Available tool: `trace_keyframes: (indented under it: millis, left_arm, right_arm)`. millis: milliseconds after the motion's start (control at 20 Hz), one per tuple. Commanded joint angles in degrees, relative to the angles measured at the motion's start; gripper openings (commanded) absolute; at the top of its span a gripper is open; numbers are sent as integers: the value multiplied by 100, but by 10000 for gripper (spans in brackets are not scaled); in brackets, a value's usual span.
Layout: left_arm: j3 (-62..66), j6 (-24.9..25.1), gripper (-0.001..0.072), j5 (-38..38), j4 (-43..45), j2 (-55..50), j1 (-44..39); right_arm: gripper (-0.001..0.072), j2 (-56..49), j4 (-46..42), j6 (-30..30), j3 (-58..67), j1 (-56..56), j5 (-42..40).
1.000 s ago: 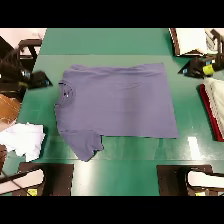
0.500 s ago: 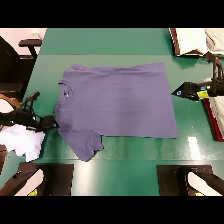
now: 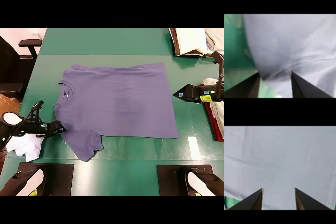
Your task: Fold the shirts.
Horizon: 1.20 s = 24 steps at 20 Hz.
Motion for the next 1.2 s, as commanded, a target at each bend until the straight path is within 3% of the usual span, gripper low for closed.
trace_keyframes:
  millis: [0,300,350,400,450,550,650,900,950,1150]
  left_arm:
    - [-52,212,33,192,-289,7,4]
    - [549,254,26,-227,-293,13,4]
    - [647,251,26,-260,-297,13,4]
    - [715,251,27,-260,-310,13,4]
    - [761,251,27,-256,-323,13,4]
    - [767,249,27,-205,-365,11,4]
    - [767,249,27,-195,-363,11,4]
    - [767,247,27,-195,-363,11,4]
    - [767,247,27,-195,-363,11,4]
    - [883,245,26,-225,-361,13,4]
  right_arm:
    - [452,39,-94,4,-17,-120,236]
    - [455,415,-820,11,-1585,-1856,730]
    - [467,457,-868,9,-1921,-2256,739]
    - [547,476,-857,9,-2245,-2645,728]
    - [574,461,-824,4,-2553,-3008,710]
    - [572,306,-702,-15,-3014,-3416,612]
    - [509,13,-470,-133,-3309,-3460,422]
    - [506,-813,623,-210,-3399,-2564,-426]
    - [470,-940,706,-210,-3399,-2291,-603]
    - [88,-1193,693,-216,-3132,-1237,-1010]
